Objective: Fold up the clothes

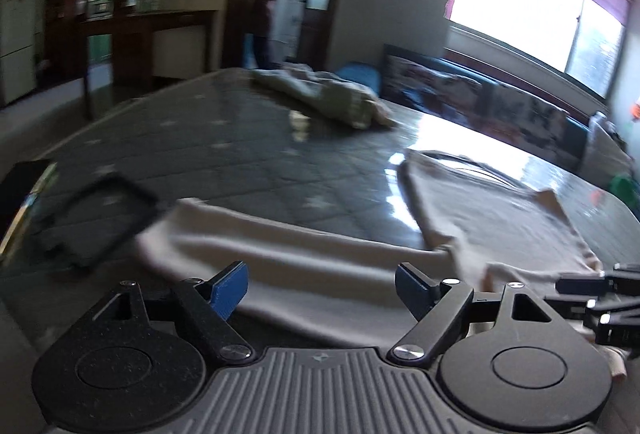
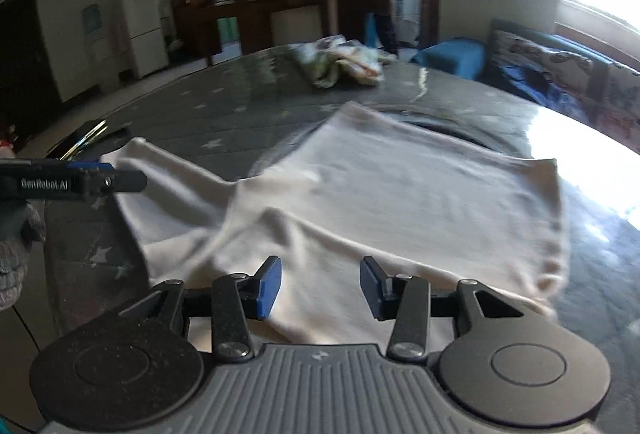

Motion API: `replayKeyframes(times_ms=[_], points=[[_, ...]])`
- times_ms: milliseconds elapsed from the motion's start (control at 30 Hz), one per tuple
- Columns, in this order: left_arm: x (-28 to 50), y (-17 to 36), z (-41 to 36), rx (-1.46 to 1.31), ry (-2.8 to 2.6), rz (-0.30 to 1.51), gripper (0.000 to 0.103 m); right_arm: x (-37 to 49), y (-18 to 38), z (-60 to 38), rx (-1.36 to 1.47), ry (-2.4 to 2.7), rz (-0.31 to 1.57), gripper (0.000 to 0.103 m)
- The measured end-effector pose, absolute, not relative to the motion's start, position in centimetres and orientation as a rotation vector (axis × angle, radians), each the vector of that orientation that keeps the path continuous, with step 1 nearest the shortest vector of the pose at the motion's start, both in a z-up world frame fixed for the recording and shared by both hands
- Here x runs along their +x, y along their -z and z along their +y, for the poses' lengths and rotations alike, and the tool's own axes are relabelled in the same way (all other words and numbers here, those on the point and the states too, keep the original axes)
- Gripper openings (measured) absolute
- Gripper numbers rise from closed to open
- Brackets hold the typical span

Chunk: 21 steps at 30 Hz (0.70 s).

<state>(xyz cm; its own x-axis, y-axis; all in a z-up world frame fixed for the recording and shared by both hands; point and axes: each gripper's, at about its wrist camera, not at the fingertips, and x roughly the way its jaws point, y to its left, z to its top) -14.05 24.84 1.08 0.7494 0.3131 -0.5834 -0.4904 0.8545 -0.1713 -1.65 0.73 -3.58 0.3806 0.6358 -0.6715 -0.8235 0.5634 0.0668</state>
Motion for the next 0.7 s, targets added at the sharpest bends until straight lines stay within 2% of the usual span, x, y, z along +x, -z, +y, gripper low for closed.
replayKeyframes(times_ms=[167, 433, 533, 700], points=[[-15.5, -0.9, 26.6, -0.356, -0.535, 0.562, 0.084, -3.1, 4.3, 2.3, -0.396, -0.959, 0.679, 0.045], [-15.6, -0.2, 29.7, -0.445, -0.643, 0.561, 0.084, -3.9, 4.3, 2.1, -0.397, -0.982, 0.682, 0.048], [-15.1, 0.2, 30.8, -0.489, -0.661, 0.569, 0.081, -4.2, 3.8, 1.7, -0.383, -0.985, 0.669, 0.050], [-14.7, 0.6, 32.0, -0.504, -0.693, 0.572, 0.068, -4.6, 2.9, 1.0, -0.369, -0.991, 0.648, 0.052]])
